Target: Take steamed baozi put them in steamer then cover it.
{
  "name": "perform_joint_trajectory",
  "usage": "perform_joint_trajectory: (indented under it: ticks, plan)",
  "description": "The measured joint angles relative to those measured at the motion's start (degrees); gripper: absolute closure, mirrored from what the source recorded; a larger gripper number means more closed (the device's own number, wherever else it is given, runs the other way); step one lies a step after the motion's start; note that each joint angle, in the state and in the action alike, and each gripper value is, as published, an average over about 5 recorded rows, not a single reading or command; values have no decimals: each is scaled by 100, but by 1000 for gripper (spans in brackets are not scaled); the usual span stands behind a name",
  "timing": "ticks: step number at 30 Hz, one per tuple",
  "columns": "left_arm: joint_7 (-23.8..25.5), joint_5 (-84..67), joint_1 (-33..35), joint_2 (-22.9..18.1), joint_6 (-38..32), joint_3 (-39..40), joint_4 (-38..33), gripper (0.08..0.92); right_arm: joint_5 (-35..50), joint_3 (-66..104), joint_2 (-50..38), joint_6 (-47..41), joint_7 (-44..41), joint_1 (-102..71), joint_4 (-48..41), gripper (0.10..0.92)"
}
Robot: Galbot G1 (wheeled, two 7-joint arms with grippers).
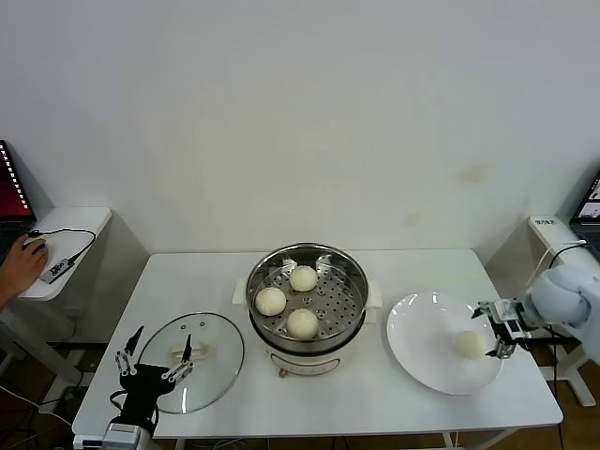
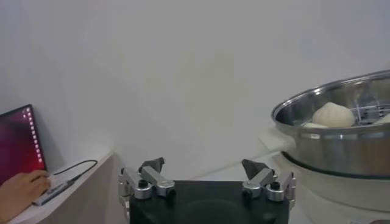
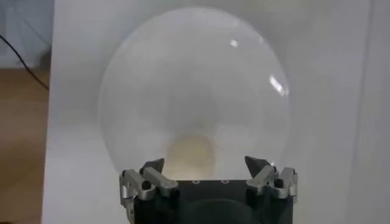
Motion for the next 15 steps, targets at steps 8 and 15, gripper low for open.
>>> perform_joint_trajectory:
  ticks: [8, 15]
  plan:
    - [16, 0, -18, -14, -5, -35, 58, 177, -209, 234, 306, 18, 75, -324, -469, 203]
    - [17, 3, -34, -25, -8, -65, 118, 177, -299, 302, 576, 13, 136, -407, -780, 203]
